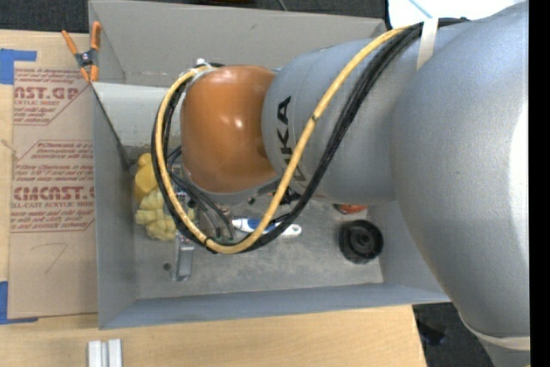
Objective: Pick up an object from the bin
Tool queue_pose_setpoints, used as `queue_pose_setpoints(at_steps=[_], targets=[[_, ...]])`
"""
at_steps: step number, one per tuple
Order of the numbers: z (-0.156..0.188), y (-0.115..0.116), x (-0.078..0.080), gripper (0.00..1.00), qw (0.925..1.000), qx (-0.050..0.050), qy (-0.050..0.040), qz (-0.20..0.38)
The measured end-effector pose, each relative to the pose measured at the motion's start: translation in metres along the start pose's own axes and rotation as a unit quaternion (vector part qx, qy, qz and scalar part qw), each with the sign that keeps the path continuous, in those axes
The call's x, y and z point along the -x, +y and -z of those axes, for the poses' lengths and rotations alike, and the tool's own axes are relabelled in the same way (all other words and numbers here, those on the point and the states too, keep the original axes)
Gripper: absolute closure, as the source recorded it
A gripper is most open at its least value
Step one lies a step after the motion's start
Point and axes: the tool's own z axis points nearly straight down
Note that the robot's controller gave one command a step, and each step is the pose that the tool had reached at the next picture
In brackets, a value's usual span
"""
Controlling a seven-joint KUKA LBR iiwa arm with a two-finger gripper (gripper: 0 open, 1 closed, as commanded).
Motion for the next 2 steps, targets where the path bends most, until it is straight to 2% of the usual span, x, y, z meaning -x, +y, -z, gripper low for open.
queue_pose_setpoints(at_steps=[1,2], targets=[[0.000,0.000,0.000,0.00,1.0000,0.000,0.0000,0.000],[0.038,-0.015,0.006,0.00,0.9998,0.000,-0.0023,0.021]])
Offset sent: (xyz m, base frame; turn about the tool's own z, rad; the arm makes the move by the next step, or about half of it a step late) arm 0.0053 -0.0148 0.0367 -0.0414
